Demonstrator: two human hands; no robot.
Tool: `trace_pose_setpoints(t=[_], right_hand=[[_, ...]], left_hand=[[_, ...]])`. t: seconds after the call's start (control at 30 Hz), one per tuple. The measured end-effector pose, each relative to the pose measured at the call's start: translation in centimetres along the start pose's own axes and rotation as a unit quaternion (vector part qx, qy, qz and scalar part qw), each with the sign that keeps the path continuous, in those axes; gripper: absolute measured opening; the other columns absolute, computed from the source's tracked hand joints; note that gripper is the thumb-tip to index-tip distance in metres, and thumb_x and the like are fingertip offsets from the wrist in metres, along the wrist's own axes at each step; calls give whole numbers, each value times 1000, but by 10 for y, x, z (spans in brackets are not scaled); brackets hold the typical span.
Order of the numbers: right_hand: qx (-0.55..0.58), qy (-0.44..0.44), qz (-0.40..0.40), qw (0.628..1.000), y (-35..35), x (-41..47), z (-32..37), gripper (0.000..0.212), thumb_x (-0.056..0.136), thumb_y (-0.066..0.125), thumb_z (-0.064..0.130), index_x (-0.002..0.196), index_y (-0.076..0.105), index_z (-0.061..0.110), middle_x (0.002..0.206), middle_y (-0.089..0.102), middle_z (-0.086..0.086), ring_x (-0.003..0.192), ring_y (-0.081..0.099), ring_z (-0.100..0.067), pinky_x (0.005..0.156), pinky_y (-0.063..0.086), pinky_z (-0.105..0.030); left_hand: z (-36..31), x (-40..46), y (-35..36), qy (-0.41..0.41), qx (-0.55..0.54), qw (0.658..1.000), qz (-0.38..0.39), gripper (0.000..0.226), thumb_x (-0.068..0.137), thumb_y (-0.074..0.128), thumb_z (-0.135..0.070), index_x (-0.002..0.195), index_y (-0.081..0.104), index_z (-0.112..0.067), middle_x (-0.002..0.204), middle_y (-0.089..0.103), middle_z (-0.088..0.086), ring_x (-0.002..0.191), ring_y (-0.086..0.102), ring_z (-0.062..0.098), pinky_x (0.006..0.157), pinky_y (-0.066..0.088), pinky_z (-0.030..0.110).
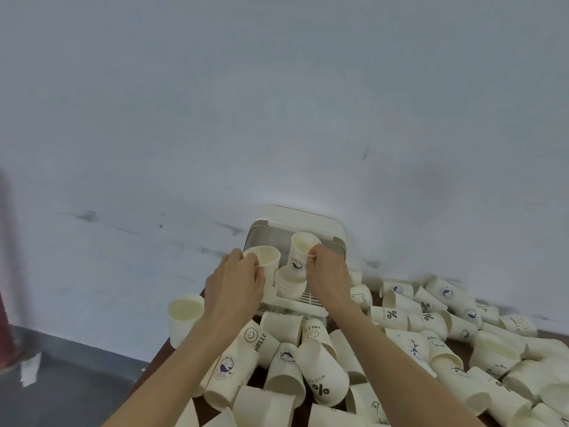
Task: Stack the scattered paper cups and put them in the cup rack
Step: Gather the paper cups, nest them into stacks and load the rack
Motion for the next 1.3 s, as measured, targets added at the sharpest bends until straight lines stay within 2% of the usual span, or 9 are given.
trace_pose_setpoints(t=[0.23,0.4,0.53,0.6,0.7,0.8,0.97,1.13,1.3], right_hand=[[-43,-15,73,996,31,6,-8,23,92,39,7,98,61,7,91,68,-12,83,62,-31,63,46,-34],[-71,-22,122,990,49,2,-15,26,92,39,9,104,61,11,98,67,-11,90,62,-31,73,52,-38],[-76,-34,137,987,62,-3,-22,28,94,37,7,112,57,12,105,66,-11,94,61,-33,72,49,-37],[-68,-35,134,988,66,-4,-23,30,94,36,8,115,57,13,106,65,-12,96,59,-34,69,43,-36],[-52,-46,125,990,70,-5,-26,28,97,35,14,114,58,14,104,64,-13,94,58,-34,71,45,-37],[-27,-44,117,992,73,-7,-29,27,99,33,17,104,59,10,91,62,-12,86,56,-32,72,47,-39],[0,-44,116,992,85,-9,-37,26,102,31,24,87,50,14,80,60,-5,75,50,-25,64,37,-36],[32,-42,97,994,91,-12,-42,27,103,32,26,100,57,16,85,63,-5,81,54,-26,69,44,-38],[35,-48,83,995,94,-16,-43,28,104,30,26,106,55,15,84,61,-4,78,52,-23,65,38,-36]], left_hand=[[11,9,-4,-15,14,1000,-6,24,98,40,-32,99,59,-17,90,46,-4,75,45,16,61,37,30],[13,19,1,-14,20,1000,0,25,99,40,-32,102,59,-17,93,44,-5,74,41,16,61,34,29],[8,30,5,-9,13,1000,-24,24,99,40,-31,103,60,-17,95,47,-2,74,40,16,61,33,30],[5,37,7,-2,16,999,-32,25,100,40,-29,104,60,-16,97,49,0,75,38,15,61,33,30],[6,49,15,7,25,999,-38,25,100,39,-28,105,60,-14,98,50,1,77,40,16,60,33,31],[9,59,26,15,17,999,-47,26,101,40,-27,105,62,-14,100,53,2,81,51,20,59,39,32],[19,67,49,41,67,997,-23,23,100,43,-21,106,63,-13,99,53,3,78,45,16,57,37,28],[25,74,60,71,89,993,-19,15,94,54,-13,104,64,-11,98,55,7,80,53,21,54,36,29],[23,79,64,93,113,989,0,14,94,52,-13,105,62,-11,99,53,7,84,52,22,56,34,29]])
Point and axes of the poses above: each hand's wrist, its own x-axis towards the middle knuckle, its own y-axis out of the palm, z = x × y, the point moved 1 cm from there along x, towards the middle knuckle
